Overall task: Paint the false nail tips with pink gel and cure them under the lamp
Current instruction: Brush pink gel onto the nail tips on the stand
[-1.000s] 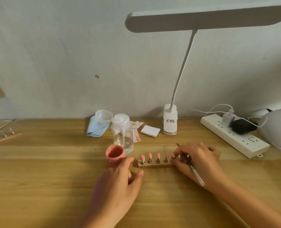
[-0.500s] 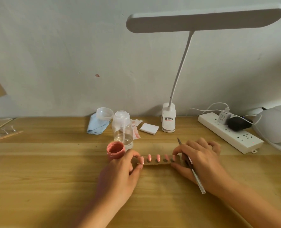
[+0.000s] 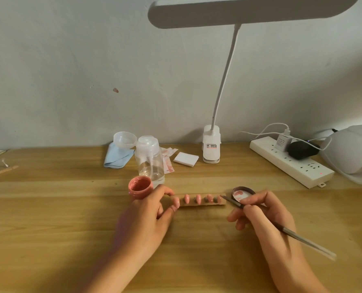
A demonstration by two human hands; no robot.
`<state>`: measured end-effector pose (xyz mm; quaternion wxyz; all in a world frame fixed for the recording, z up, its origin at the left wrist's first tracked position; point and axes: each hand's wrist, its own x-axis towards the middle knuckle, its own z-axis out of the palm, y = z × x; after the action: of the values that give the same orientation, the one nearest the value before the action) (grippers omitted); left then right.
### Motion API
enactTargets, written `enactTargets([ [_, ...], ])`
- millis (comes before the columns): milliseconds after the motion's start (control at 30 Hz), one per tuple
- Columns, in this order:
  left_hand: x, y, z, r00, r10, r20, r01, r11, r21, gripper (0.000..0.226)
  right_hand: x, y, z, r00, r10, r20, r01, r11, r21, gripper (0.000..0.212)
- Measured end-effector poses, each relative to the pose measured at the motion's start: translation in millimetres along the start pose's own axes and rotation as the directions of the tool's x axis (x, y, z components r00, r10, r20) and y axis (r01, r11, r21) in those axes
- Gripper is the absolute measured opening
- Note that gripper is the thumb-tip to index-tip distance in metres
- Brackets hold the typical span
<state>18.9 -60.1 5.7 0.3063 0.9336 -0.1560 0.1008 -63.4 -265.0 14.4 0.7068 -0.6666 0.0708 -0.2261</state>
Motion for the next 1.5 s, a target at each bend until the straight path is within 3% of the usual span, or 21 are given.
enactTargets([
  [600,-0.4,1.1,0.8,1.000,0.000,-0.021,0.000,0.999,0.032,0.013,-2.2,-3.6,6.0,0.996,-0.002,0.089,0.016,0.987,-0.163,0.009],
  [1033,-1.0,1.4,1.2,1.000,-0.010,-0.016,0.011,1.000,0.018,0.012,0.1,-0.5,5.1,0.999,0.005,0.046,-0.003,0.999,-0.045,0.010],
  [1500,-1.1,3.4,0.0,1.000,-0.016,-0.019,0.017,0.999,0.033,0.013,1.0,1.9,5.5,0.997,0.007,0.077,0.003,0.991,-0.136,0.016],
])
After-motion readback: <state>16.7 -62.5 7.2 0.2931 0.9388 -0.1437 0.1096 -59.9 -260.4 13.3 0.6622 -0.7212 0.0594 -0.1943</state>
